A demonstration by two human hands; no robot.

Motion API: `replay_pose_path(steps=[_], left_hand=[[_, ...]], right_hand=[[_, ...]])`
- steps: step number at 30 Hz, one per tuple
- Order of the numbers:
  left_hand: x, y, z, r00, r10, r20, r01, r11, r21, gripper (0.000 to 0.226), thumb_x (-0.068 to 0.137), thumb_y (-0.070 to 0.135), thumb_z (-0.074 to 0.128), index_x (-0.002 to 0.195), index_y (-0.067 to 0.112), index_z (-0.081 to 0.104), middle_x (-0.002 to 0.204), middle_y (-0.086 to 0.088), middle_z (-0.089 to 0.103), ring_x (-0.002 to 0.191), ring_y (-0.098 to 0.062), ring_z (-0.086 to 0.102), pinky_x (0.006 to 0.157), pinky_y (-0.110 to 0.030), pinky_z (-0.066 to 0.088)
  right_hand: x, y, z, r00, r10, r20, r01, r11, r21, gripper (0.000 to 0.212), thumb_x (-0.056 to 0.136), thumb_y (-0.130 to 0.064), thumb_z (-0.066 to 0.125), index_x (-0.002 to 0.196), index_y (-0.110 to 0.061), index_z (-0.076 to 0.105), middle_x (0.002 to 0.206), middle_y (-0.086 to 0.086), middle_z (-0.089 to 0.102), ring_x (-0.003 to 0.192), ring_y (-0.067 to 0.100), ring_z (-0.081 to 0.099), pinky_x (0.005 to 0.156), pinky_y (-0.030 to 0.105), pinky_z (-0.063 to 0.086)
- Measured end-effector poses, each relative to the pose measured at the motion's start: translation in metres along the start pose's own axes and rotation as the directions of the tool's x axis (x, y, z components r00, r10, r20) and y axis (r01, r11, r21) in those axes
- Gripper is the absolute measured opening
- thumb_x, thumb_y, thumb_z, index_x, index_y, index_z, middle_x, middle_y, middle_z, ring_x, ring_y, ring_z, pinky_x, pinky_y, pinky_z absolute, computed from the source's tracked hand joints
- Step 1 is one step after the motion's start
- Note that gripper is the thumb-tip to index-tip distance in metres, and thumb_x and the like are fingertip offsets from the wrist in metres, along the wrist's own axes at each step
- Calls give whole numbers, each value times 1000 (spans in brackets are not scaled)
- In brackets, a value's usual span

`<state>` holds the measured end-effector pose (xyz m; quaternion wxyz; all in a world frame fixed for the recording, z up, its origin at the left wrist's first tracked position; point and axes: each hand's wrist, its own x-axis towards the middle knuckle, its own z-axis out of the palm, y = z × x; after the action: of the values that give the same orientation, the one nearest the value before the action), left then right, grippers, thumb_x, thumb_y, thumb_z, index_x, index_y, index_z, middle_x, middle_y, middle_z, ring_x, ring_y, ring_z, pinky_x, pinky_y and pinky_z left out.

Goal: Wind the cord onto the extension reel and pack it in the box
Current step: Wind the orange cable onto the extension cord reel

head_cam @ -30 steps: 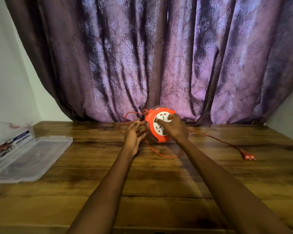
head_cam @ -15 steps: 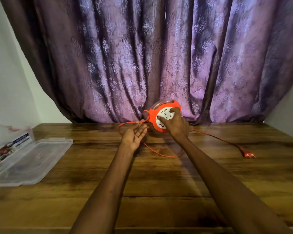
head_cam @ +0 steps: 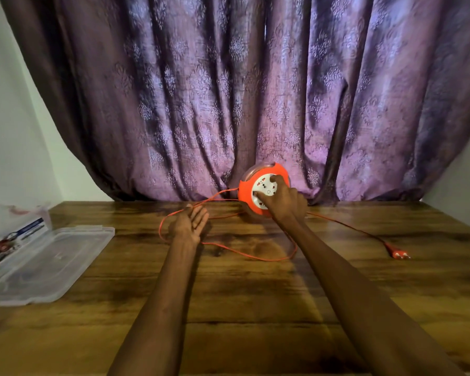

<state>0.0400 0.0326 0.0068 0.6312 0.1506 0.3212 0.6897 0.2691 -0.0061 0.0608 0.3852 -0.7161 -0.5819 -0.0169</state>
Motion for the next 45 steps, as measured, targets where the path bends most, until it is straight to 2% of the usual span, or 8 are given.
replay_pose_path(steps=[5, 11, 21, 27, 31, 37, 41, 45], left_hand=[[-16, -20, 10, 996, -11, 85, -22, 923, 384, 53, 97, 61, 43, 91, 13, 64, 80, -4, 72, 54, -14, 65, 50, -27, 57], [-15, -50, 25, 831, 282, 480, -555, 472, 685, 33, 89, 34, 71, 114, 14, 72, 100, -2, 77, 88, -11, 72, 72, -12, 51], [-16, -66, 24, 868, 234, 439, -447, 755, 481, 12, 89, -1, 68, 99, 6, 64, 79, -8, 67, 55, -4, 63, 51, -19, 49], [-21, -77, 29, 899, 173, 402, -326, 877, 353, 22, 84, 10, 76, 105, 15, 73, 99, -8, 71, 89, -22, 63, 74, -32, 51], [-19, -76, 25, 898, 223, 380, -353, 880, 317, 28, 82, 9, 77, 110, 16, 75, 97, -9, 71, 80, -17, 63, 70, -31, 54], [-5, -54, 21, 909, 236, 343, -359, 862, 357, 32, 91, 20, 71, 120, 7, 69, 99, -6, 70, 84, -16, 61, 60, -24, 54], [-2, -50, 18, 914, 204, 351, -350, 833, 428, 27, 91, 22, 69, 116, 8, 70, 99, -11, 71, 85, -22, 62, 68, -33, 56], [-5, -47, 18, 904, 202, 378, -373, 804, 462, 8, 95, 16, 64, 99, 11, 70, 71, -8, 57, 56, -12, 47, 43, -21, 42]], right_hand=[[0, -9, 9, 999, 40, 14, -41, 999, 12, 71, 74, -72, 65, 133, -35, 49, 117, 19, 67, 110, 40, 62, 88, 42, 48], [3, -11, 6, 998, 61, 21, -62, 996, 63, 71, 73, -72, 65, 128, -30, 51, 119, 17, 67, 113, 37, 62, 90, 41, 47], [-4, -24, 13, 968, 207, 144, -237, 942, 239, 72, 64, -72, 72, 117, -24, 60, 117, 5, 69, 113, 26, 63, 92, 35, 46], [-3, -26, 23, 847, 300, 438, -527, 377, 762, 46, 79, -53, 74, 80, -10, 58, 73, 19, 72, 35, 16, 45, 41, 20, 34], [-8, -24, 23, 841, 269, 469, -538, 336, 773, 42, 84, -51, 71, 82, -11, 57, 57, 11, 70, 27, 9, 36, 39, 17, 32], [-2, 3, 17, 994, -100, 43, 88, 971, 221, 31, 84, -50, 65, 83, -20, 71, 83, 3, 76, 69, 23, 66, 66, 35, 50], [6, 20, 8, 651, -748, 128, 755, 621, -209, 42, 77, -37, 71, 118, -32, 67, 130, 9, 58, 103, 35, 61, 76, 41, 51], [11, 16, -7, 494, -811, 313, 847, 368, -383, 52, 83, -31, 34, 125, -39, 64, 146, 13, 51, 112, 34, 61, 77, 41, 48]])
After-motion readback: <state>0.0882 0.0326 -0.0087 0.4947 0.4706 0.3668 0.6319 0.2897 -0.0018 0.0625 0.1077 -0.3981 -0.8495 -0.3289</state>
